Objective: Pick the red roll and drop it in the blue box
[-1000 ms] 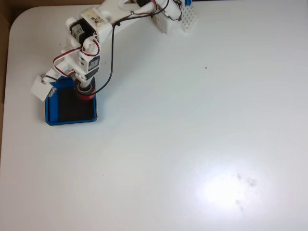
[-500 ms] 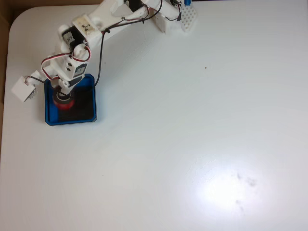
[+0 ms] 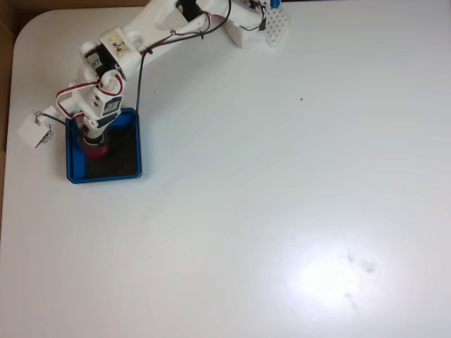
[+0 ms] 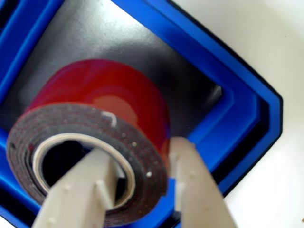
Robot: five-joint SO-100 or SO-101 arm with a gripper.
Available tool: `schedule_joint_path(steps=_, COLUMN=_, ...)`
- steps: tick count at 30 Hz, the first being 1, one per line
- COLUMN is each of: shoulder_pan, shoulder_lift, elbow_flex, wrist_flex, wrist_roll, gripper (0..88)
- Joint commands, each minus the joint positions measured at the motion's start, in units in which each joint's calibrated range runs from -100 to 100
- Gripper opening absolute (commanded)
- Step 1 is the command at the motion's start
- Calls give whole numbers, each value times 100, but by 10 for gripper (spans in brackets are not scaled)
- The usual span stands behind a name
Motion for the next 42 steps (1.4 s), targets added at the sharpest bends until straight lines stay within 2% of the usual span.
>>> schedule_joint_path(steps=1, shoulder_pan=56, shoulder_lift=-139, elbow_flex=-329, wrist_flex=-101, wrist_roll=-25, gripper=21)
schedule_joint_path(steps=3, shoulder_pan=56, shoulder_lift=-147, elbow_flex=-329, wrist_flex=-84, wrist_roll=-25, gripper=33)
schedule_joint_path(steps=9, shoulder_pan=66, shoulder_lift=-155, elbow_flex=-302, wrist_flex=-59, wrist_roll=-25, gripper=147)
schedule_joint_path(steps=15, shoulder_pan=76, shoulder_lift=-883, elbow_flex=318, wrist_flex=-101, wrist_roll=-34, gripper=156)
schedule_joint_path(steps=24, shoulder_pan=-12, shoulder_lift=-3717, elbow_flex=3426, wrist_flex=-315, wrist_roll=-43, gripper=156)
schedule_joint_path(steps=35, shoulder_pan=-32, shoulder_lift=-6911, elbow_flex=8071, wrist_flex=-2848, wrist_roll=-43, gripper=156)
schedule_joint_path(steps=42, shoulder_pan=-41, shoulder_lift=-8951, elbow_flex=10398, wrist_flex=-3302, wrist_roll=-25, gripper=157)
